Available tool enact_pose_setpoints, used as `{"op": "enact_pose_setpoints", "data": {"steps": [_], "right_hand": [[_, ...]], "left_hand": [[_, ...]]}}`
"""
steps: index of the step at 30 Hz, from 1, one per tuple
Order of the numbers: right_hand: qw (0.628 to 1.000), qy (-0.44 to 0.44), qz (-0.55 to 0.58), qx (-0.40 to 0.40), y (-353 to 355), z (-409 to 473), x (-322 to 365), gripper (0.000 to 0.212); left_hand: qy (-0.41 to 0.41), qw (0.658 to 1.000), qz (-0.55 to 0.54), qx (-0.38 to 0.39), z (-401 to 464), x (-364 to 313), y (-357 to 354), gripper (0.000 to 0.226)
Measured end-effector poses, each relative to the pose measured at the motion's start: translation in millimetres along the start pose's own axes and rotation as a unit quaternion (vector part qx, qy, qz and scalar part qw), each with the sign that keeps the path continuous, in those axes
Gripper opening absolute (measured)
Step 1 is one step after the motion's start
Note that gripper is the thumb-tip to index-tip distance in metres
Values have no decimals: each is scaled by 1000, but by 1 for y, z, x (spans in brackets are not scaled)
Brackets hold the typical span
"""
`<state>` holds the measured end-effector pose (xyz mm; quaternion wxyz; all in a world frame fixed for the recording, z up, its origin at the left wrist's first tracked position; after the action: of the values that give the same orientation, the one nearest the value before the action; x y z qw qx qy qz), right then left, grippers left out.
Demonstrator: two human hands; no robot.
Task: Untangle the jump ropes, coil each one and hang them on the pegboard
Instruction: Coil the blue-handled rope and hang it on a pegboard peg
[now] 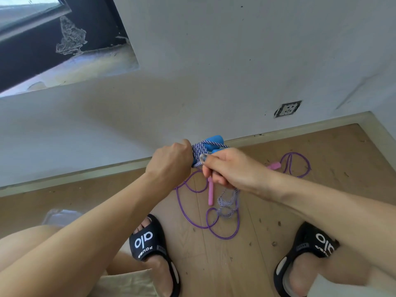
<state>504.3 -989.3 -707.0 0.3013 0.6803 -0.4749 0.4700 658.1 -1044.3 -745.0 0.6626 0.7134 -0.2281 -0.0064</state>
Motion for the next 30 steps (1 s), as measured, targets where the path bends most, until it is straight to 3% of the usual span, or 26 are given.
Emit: {"op": "enact_pose_setpoints", "data": {"steps": [3, 6, 10, 17, 21, 25, 30], "right_hand": [[998, 39, -40, -12, 14, -1, 20, 46], [989, 71, -111, -61, 33, 3, 32, 53], [976, 78, -178, -101, 57, 15, 32, 57], [958, 36, -282, -45, 61, 27, 12, 62], [961, 60, -266, -46, 58, 28, 14, 60], [947, 114, -290, -78, 53, 32, 13, 57], [953, 100, -269, -95, 43, 36, 8, 54]], "left_hand": [[-40, 999, 36, 9, -5, -6, -4, 20], [-115, 992, -49, 35, -15, -15, -1, 47], [-174, 982, -70, -3, -37, -27, 25, 77], [-208, 965, -155, -44, -59, -26, 60, 62], [-203, 955, -198, -93, -64, -21, 72, 74], [-243, 954, -138, -110, -76, -24, 80, 86], [-296, 941, -80, -143, -84, -34, 89, 98]]}}
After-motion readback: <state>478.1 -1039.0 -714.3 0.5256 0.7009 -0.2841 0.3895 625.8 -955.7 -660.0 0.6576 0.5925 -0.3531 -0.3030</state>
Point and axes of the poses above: each hand's wrist, its own z-axis towards the middle knuckle, its own y-axis out of the back of the hand, x = y × z, the point moved 2 cm from there along z, towards the middle knuckle, and after that the axes turned 12 degrees about z, right-handed, at the moved point
